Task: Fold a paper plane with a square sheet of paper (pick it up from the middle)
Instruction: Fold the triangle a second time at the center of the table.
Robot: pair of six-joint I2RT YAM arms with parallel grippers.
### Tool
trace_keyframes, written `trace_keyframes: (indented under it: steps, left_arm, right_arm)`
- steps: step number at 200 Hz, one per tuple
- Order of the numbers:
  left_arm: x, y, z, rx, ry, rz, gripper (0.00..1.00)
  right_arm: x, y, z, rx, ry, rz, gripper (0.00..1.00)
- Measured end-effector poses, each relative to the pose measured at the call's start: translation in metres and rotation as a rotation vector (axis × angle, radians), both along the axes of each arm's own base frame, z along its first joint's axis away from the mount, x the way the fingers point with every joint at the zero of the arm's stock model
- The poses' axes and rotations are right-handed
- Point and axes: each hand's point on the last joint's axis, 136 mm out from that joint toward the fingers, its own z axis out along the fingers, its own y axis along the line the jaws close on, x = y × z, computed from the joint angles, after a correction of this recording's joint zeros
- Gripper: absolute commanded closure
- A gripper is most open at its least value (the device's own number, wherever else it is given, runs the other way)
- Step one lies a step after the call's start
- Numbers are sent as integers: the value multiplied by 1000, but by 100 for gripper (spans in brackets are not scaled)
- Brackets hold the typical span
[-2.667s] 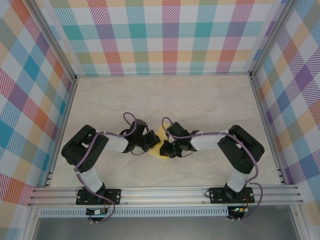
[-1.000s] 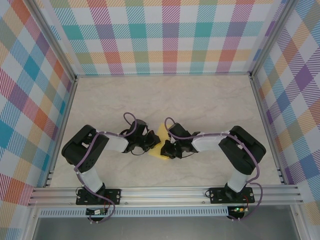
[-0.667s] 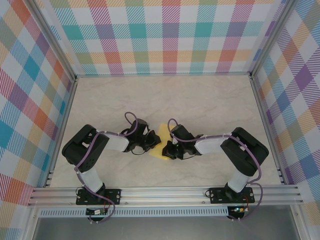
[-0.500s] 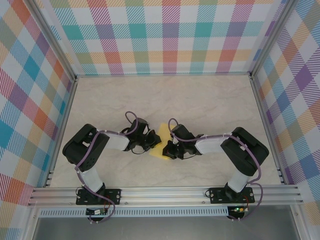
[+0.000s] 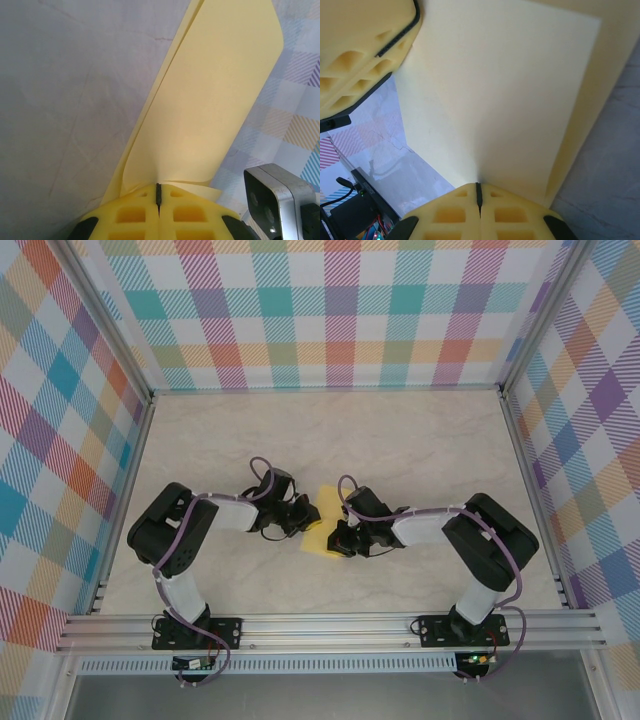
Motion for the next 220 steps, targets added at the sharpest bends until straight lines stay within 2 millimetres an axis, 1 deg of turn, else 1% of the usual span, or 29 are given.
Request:
trace_keyframes:
  steps: [32,60,86,112,136,149,162,174,193,205,220]
  left_arm:
    - [6,2,0,-5,14,-4,100]
    - [22,9,1,16,-7,23,100]
    - [40,22,1,48,-43,69,100]
    - [47,30,1,58,-48,89,100]
    - [47,32,2,62,-49,87,100]
    - [46,33,7,59,-54,87,100]
    - [46,32,20,42,-74,84,100]
    - [44,29,38,15,-105,74,100]
    - [37,21,58,-29,-145,42,100]
    - [31,15,60,-43,-154,17,100]
    - [17,5,54,-46,-135,-25,100]
  right_arm:
    - [0,-1,0,-6,-7,12,94]
    - [0,-1,0,-8,-9,21,94]
    - [-1,-3,0,-12,-3,32,94]
    - [-3,-3,0,-9,8,41,94]
    - [-2,-2,1,-12,13,50,93]
    - [-2,-2,1,-15,19,53,93]
    - [-2,-2,1,-18,21,56,92]
    - [-2,-2,1,-20,23,56,92]
    - [-2,-2,1,-21,24,55,91]
    - [-1,-2,2,-24,26,55,91]
    - [-2,-2,1,-28,31,55,91]
